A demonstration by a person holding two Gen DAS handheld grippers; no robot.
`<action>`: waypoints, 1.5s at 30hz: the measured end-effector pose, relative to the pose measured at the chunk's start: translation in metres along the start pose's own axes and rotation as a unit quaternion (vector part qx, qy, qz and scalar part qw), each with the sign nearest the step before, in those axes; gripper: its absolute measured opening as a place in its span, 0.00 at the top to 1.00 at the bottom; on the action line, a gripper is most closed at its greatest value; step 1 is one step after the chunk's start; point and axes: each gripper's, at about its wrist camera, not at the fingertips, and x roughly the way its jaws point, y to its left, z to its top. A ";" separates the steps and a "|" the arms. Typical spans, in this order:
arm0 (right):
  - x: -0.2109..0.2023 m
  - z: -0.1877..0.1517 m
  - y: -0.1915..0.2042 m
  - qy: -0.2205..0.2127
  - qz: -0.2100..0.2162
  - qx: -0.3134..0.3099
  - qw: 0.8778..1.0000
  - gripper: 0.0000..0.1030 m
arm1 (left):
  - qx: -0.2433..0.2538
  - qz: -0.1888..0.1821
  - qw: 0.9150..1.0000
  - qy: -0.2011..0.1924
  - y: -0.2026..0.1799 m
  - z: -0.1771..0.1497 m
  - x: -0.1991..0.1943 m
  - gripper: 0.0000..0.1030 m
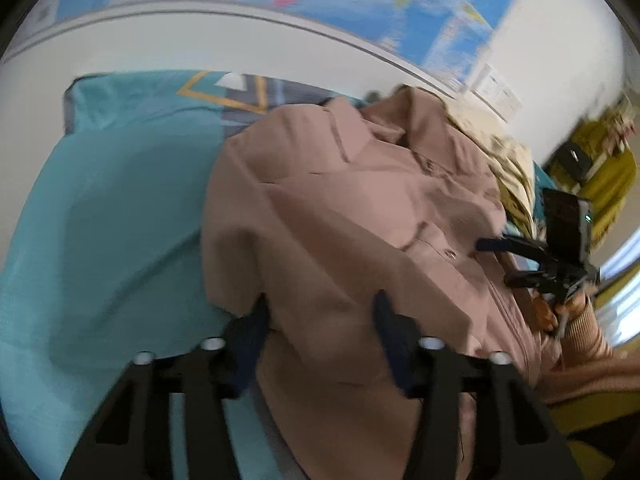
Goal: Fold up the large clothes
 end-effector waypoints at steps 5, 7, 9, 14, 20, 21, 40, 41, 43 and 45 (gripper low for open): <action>0.015 -0.011 0.009 0.041 0.010 -0.011 0.999 0.62 | 0.010 -0.001 1.000 0.007 -0.013 0.005 0.003 0.89; 0.004 -0.015 0.008 0.035 0.072 0.018 0.997 0.80 | -0.003 -0.017 1.000 -0.002 -0.013 0.009 -0.001 0.92; -0.015 -0.019 0.015 0.019 0.133 0.029 0.990 0.81 | -0.012 -0.030 0.999 -0.013 -0.013 0.013 -0.009 0.92; -0.099 -0.032 0.004 -0.090 0.274 0.103 0.952 0.81 | -0.045 -0.068 0.996 -0.021 -0.018 0.031 -0.028 0.92; -0.110 -0.048 -0.085 -0.138 0.179 0.276 0.934 0.57 | -0.067 -0.053 0.996 -0.025 -0.017 0.081 0.002 0.61; -0.102 -0.054 -0.101 -0.127 0.148 0.304 0.932 0.56 | -0.078 -0.056 0.995 -0.019 -0.014 0.088 0.013 0.60; -0.038 -0.079 0.001 -0.001 -0.184 -0.096 0.978 0.29 | 0.015 -0.013 0.999 0.026 -0.045 0.047 0.048 0.42; -0.030 -0.080 0.004 0.006 -0.202 -0.117 0.972 0.34 | 0.016 -0.013 0.999 0.031 -0.047 0.045 0.053 0.42; -0.027 -0.079 0.010 0.000 -0.219 -0.140 0.966 0.47 | 0.016 -0.019 0.999 0.043 -0.050 0.042 0.064 0.42; -0.028 -0.077 0.014 0.013 -0.198 -0.147 0.969 0.85 | 0.016 -0.022 0.998 0.049 -0.052 0.040 0.071 0.43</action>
